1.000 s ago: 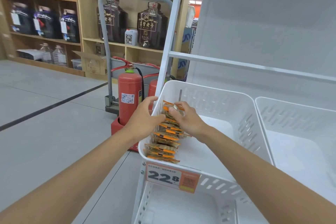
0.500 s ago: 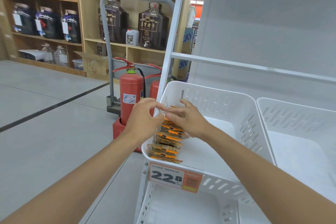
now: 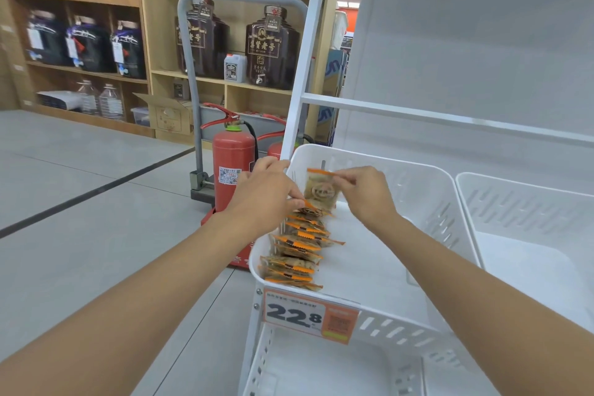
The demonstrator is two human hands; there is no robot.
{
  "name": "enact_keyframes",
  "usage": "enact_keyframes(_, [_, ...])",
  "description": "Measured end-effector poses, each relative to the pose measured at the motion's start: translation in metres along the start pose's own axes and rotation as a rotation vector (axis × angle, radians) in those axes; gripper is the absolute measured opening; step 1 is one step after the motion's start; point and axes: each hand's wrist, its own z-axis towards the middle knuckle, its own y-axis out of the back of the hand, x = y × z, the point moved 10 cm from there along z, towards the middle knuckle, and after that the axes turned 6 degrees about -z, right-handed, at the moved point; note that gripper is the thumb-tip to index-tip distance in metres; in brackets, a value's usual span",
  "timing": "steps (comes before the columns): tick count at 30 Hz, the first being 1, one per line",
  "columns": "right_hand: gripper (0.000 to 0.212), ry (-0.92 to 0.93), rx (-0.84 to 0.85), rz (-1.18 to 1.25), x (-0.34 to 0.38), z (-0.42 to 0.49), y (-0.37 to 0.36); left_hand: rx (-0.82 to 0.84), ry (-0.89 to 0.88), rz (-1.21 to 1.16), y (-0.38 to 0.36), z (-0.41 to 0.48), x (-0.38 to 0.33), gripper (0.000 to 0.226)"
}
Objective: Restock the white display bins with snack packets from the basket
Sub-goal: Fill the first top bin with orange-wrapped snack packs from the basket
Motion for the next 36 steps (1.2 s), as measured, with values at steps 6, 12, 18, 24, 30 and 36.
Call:
enact_keyframes(6, [0.027, 0.145, 0.367, 0.009, 0.028, -0.032, -0.04, 0.05, 0.013, 0.141, -0.014, 0.0, 0.007, 0.037])
enact_keyframes(12, [0.051, -0.022, 0.409, 0.1, 0.011, -0.036, -0.041, -0.098, 0.055, -0.375, -0.003, -0.018, 0.026, 0.034])
enact_keyframes(18, [0.031, 0.055, 0.319, -0.07, 0.007, -0.039, -0.03, -0.14, 0.1, -0.476, 0.002, -0.024, 0.031, 0.032])
enact_keyframes(24, [0.017, -0.051, -0.13, 0.304, 0.006, -0.013, 0.031, -0.157, 0.103, -0.526, 0.003, -0.03, 0.034, 0.033])
enact_keyframes(30, [0.024, 0.06, -0.096, 0.191, 0.01, -0.007, 0.029, -0.159, 0.13, -0.602, -0.003, -0.031, 0.035, 0.032])
enact_keyframes(36, [0.057, -0.097, 0.481, 0.232, -0.005, -0.028, -0.059, -0.161, 0.127, -0.645, -0.006, -0.03, 0.039, 0.034])
